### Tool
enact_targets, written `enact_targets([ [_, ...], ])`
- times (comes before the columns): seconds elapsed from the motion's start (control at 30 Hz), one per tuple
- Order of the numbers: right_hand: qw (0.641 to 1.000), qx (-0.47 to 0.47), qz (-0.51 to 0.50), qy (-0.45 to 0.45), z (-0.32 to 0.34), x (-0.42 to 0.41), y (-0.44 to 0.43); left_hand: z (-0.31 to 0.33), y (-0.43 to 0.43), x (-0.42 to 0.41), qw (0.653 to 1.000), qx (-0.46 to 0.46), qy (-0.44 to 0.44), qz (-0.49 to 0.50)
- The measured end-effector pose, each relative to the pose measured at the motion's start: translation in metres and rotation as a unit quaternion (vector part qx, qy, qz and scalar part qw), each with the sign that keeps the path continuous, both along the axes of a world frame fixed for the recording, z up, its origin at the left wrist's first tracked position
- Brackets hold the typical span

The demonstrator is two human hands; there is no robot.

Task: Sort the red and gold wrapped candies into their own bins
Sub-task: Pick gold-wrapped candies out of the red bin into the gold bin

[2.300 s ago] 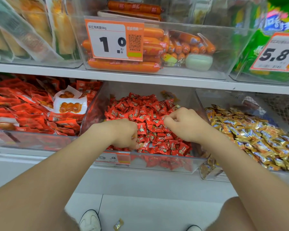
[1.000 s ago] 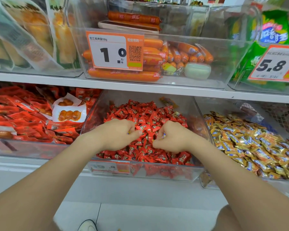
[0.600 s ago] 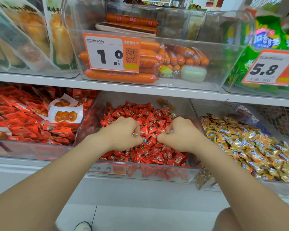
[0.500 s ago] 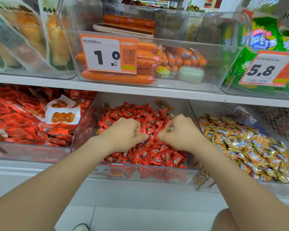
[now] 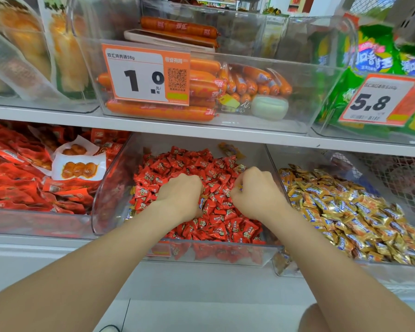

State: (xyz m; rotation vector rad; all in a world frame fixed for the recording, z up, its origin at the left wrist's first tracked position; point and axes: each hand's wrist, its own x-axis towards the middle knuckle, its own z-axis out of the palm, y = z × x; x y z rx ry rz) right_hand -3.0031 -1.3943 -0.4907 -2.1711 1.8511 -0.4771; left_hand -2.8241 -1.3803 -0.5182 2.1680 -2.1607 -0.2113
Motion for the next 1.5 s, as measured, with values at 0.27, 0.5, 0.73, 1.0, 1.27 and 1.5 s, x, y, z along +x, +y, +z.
enact_targets([
  [0.27, 0.999, 0.023, 0.022, -0.021, 0.002, -0.002, 0.001, 0.003, 0.001, 0.010, 0.999, -0.008, 0.038, -0.015],
  [0.5, 0.981, 0.029, 0.076, -0.179, 0.033, -0.006, 0.025, 0.025, 0.017, 0.019, 0.957, -0.016, 0.289, -0.004],
  [0.73, 0.970, -0.166, -0.053, -0.169, 0.042, -0.083, 0.041, 0.057, 0.054, -0.009, 0.875, -0.004, 0.484, 0.021],
  [1.0, 0.991, -0.039, -0.046, 0.119, -0.021, -0.191, 0.020, 0.071, 0.072, -0.141, 0.914, -0.152, 0.360, -0.108],
  [1.27, 0.996, -0.036, -0.020, 0.082, -0.026, -0.236, 0.015, 0.040, 0.013, -0.245, 0.981, -0.154, 0.056, -0.101],
  [1.5, 0.995, -0.089, -0.051, 0.003, -0.015, -0.249, 0.003, 0.007, -0.026, -0.276, 0.992, -0.042, 0.011, -0.115],
])
